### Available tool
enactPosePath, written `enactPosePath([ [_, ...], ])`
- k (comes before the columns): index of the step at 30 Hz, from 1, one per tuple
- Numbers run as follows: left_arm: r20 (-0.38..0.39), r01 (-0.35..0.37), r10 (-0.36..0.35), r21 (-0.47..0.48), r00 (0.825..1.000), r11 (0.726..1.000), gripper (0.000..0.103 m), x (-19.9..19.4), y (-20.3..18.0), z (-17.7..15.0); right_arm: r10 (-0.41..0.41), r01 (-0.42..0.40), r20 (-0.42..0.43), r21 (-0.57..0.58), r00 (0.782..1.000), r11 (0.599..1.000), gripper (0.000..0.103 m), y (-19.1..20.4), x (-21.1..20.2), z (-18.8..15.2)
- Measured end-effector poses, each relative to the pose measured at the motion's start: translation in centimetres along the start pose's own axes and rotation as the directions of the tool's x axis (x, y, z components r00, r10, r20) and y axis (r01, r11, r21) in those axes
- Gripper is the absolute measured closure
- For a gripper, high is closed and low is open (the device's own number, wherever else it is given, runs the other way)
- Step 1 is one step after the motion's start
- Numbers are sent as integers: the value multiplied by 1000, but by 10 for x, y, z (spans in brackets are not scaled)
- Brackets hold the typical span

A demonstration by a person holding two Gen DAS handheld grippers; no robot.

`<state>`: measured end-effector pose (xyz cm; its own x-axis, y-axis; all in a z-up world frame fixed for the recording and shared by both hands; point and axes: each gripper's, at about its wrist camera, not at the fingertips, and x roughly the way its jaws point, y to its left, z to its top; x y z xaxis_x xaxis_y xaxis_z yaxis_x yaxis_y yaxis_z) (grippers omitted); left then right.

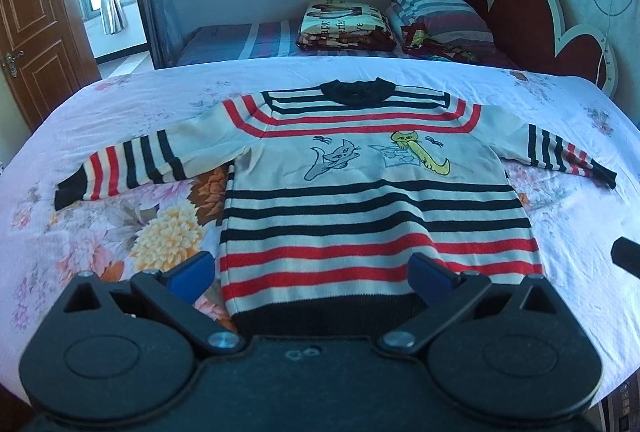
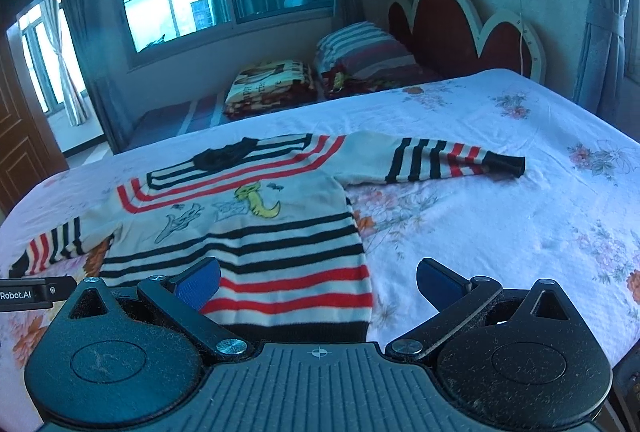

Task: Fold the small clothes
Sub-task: 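Move the right gripper toward the black cuff of a sweater sleeve, then close the right gripper on the black sleeve cuff and lift it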

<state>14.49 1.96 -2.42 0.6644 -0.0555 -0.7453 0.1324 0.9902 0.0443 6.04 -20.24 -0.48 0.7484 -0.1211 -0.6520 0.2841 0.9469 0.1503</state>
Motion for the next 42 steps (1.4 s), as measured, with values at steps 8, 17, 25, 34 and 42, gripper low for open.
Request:
enactPosePath([
  [8, -20, 20, -20, -3, 1000, 1000, 1, 45, -17, 27, -23, 23, 10, 6, 1000, 1000, 0, -30, 43, 27],
  [17, -28, -32, 31, -41, 999, 999, 1, 105, -58, 66, -41, 41, -11, 17, 999, 999, 0, -100, 128, 66],
  [25, -71, -51, 48, -50, 996, 997, 2, 166, -102, 93, -80, 85, -72, 71, 994, 994, 0, -173, 205, 93],
  [34, -117, -102, 95, -49, 989, 994, 2, 208, -127, 103, -114, 148, -174, 202, 978, 968, 37, -250, 270, 104],
  [42, -137, -146, 137, -62, 981, 987, 2, 225, -128, 107, -63, 140, -212, 373, 975, 917, 37, -297, 300, 107],
])
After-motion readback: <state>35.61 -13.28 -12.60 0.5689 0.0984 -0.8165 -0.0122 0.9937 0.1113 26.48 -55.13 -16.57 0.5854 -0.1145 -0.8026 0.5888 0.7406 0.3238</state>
